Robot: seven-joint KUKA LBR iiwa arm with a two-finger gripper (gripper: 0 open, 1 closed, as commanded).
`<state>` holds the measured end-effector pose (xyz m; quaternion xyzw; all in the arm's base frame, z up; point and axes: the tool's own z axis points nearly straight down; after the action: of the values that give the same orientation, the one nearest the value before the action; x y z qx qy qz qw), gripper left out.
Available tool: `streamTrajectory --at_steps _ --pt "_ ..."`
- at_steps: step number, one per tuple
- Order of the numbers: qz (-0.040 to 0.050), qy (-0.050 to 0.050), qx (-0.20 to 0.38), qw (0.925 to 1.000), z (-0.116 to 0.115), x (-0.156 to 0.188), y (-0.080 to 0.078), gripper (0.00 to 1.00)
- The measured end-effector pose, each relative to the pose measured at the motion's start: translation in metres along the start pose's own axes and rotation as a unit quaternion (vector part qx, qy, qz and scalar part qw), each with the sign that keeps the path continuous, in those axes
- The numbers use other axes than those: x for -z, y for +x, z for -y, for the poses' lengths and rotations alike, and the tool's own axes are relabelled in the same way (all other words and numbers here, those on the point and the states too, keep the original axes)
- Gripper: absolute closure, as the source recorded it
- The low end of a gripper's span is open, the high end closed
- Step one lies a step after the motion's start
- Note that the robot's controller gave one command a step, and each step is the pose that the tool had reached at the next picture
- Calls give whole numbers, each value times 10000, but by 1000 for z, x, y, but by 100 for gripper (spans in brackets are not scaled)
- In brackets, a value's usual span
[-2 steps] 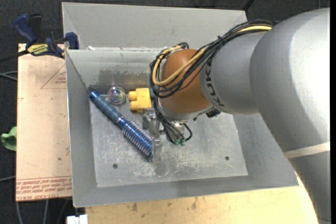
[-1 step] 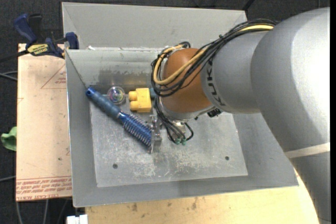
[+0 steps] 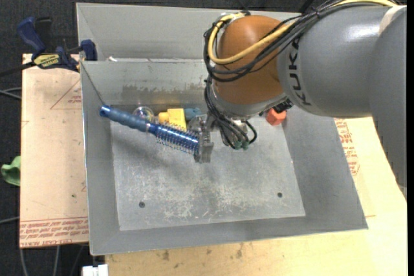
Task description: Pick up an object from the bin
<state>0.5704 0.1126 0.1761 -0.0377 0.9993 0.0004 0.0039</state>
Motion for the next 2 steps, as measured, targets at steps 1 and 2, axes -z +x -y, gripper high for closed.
streamTrajectory --at_steps 1,2 --pt "-17 0 -63 10000 3 35 -8 100" --pt "-39 11 1699 9854 -2 11 17 100"
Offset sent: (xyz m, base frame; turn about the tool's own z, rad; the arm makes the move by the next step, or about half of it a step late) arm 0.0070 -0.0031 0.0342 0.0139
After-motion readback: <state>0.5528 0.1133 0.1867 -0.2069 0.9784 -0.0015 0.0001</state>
